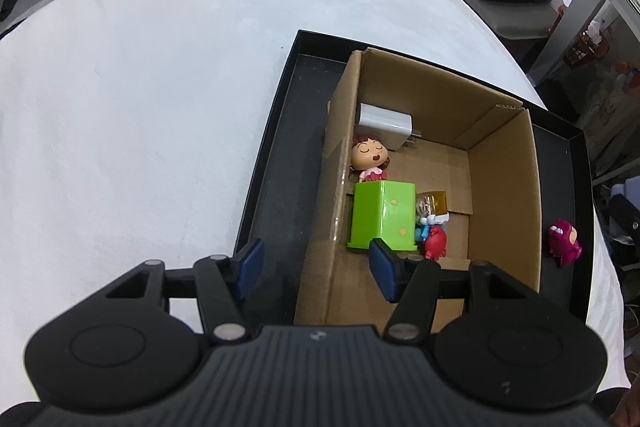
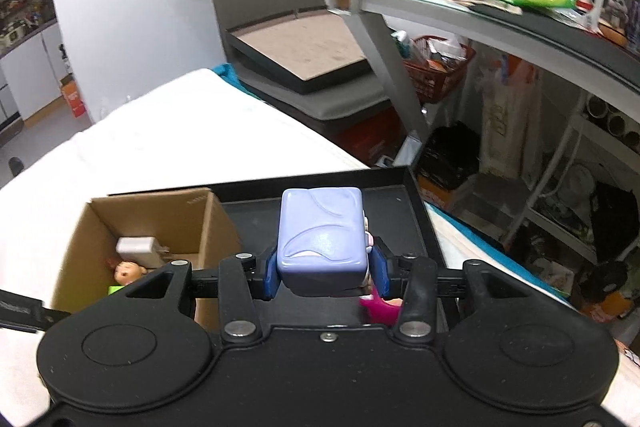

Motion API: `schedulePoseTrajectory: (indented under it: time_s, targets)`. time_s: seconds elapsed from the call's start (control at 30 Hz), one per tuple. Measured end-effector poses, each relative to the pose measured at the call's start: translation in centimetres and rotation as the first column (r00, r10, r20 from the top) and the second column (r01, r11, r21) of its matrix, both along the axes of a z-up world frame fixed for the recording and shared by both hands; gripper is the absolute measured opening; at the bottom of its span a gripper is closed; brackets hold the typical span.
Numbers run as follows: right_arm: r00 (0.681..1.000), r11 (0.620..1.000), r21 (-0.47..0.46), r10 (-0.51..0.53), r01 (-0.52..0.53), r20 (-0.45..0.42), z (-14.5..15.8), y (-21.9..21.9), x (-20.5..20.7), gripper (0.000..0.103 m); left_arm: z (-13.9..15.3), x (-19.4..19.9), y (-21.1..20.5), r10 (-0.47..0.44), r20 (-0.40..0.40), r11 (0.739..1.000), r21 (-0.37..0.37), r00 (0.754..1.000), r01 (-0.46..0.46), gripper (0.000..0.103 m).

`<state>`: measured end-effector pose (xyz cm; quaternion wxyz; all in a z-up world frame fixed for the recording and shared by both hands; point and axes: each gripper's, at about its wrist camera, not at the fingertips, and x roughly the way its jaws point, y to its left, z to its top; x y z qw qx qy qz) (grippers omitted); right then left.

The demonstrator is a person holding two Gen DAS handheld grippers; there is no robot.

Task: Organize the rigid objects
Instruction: 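Carry the lavender cube into the box and open the right gripper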

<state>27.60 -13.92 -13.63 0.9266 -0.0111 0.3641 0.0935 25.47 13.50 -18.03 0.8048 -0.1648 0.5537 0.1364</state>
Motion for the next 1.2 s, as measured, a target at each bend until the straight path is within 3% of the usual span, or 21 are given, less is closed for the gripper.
schedulePoseTrajectory:
  time_s: [0.4,0.47,0.67,1.2]
  targets:
    - [0.992,0.993,0.002,0.120,-0.120,0.025,1.3,3.6,-0.8,0.043,-1.3,-0.1,1.3,0.004,0.011,0.999,-0.052,1.000,-0.003,0.049]
    - [0.989,0.989,0.002,0.148,-0.148,0.026,1.3,4.3,-0.9,0.043,-1.7,0.0,1.4,0.000,0.008,0.998,-0.061,1.000,0.001,0.044]
    - [0.977,0.977,-0.004,0.211,-0.211,0.016,1.0,6.7,-1.0,0.043,-2.3,0.5,1.2,-0.035,0.004,0.995,-0.093,0.999,0.035,0.014]
    - [0.951,0.951,-0.042,0.305,-0.306,-0.042,-0.9,11.3,-0.1,0.043,-2.2,0.7,0.8,-0.053,-0.015,0.995,-0.089,0.999,0.051,0.014]
